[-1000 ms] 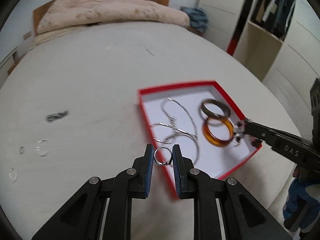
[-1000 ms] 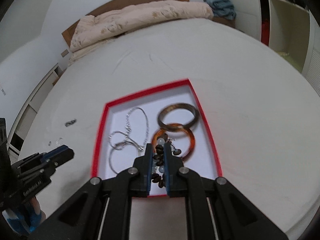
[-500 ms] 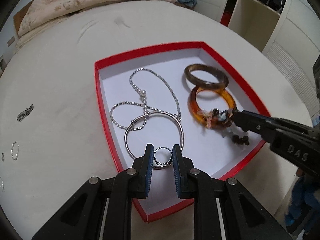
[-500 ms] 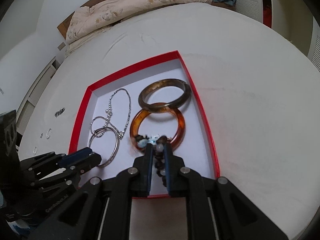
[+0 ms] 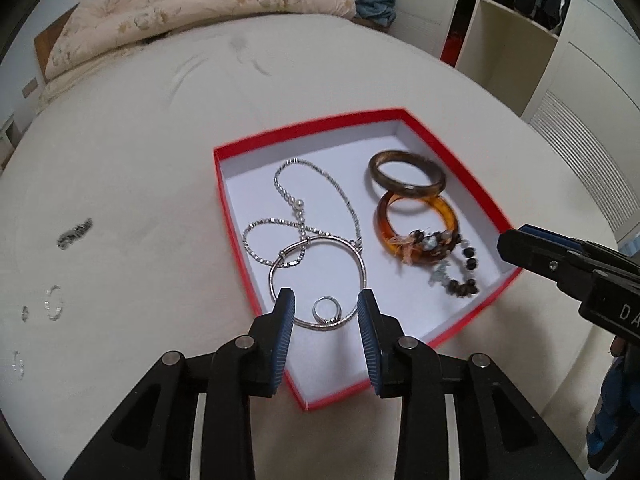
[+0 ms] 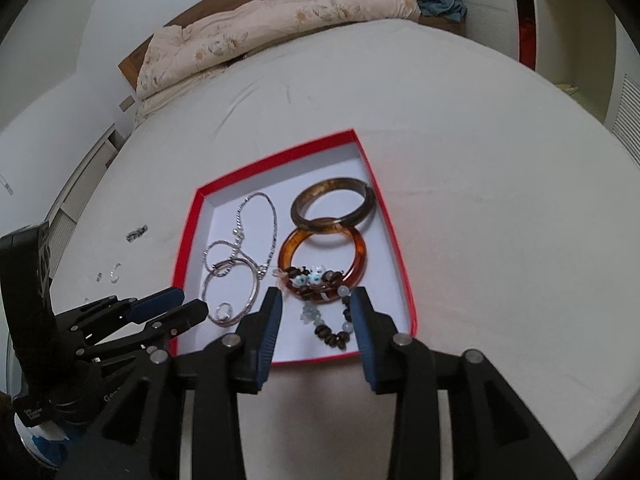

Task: Organize jewelry
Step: 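Withdraw both tools from the red box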

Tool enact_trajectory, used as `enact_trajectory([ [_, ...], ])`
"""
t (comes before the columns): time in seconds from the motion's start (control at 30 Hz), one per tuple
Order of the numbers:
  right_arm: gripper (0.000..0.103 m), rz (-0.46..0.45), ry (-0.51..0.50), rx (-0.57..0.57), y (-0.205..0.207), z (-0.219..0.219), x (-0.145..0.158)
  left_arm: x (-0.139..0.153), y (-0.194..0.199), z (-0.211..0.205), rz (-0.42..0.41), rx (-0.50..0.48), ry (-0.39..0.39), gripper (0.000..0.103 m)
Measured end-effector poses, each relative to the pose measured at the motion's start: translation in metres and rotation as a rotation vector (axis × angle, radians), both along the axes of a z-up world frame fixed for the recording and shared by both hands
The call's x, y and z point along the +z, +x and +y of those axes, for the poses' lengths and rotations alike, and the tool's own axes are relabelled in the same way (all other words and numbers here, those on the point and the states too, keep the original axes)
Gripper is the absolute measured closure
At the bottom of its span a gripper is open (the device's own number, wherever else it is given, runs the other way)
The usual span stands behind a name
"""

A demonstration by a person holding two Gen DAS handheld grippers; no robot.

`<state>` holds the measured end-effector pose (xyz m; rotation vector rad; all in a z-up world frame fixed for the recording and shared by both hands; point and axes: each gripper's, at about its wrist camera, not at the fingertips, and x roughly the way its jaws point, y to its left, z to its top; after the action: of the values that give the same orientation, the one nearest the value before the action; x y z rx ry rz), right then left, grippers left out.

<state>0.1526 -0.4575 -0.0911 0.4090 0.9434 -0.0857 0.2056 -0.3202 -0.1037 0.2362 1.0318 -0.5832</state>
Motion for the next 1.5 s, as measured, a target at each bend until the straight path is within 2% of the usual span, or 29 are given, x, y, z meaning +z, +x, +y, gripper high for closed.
enact_trajectory([
  [0.23,0.069,-0.058,0.002,-0.029,-0.035,0.010,0.044,0.052,-0.036,0.041,-0.079,0.063,-0.054,0.071],
  [0.4,0.069,-0.110,-0.009,-0.023,-0.067,0.034,0.081,0.089,-0.073,0.074,-0.141,0.104,-0.056,0.071],
  [0.47,0.069,-0.123,-0.007,-0.024,-0.080,0.045,0.090,0.102,-0.088,0.089,-0.147,0.112,-0.056,0.068],
  [0.6,0.069,-0.149,-0.015,-0.011,-0.104,0.070,0.109,0.124,-0.117,0.123,-0.191,0.149,-0.049,0.051],
  [0.93,0.069,-0.244,-0.052,0.008,-0.158,0.122,0.164,0.178,-0.175,0.212,-0.311,0.301,-0.080,0.048],
  [1.07,0.069,-0.302,-0.073,0.035,-0.177,0.143,0.192,0.203,-0.186,0.248,-0.358,0.377,-0.104,0.045],
  [1.13,0.068,-0.326,-0.086,0.048,-0.183,0.151,0.203,0.215,-0.189,0.265,-0.374,0.414,-0.109,0.039],
  [1.2,0.062,-0.350,-0.098,0.064,-0.188,0.161,0.213,0.226,-0.191,0.282,-0.398,0.446,-0.109,0.033],
  [1.27,0.060,-0.371,-0.102,0.076,-0.191,0.168,0.222,0.235,-0.194,0.297,-0.421,0.481,-0.116,0.030],
  [1.4,0.060,-0.392,-0.108,0.105,-0.191,0.180,0.230,0.240,-0.195,0.320,-0.441,0.529,-0.124,0.030],
  [1.5,0.060,-0.400,-0.108,0.132,-0.187,0.188,0.231,0.235,-0.194,0.331,-0.455,0.566,-0.095,0.030],
])
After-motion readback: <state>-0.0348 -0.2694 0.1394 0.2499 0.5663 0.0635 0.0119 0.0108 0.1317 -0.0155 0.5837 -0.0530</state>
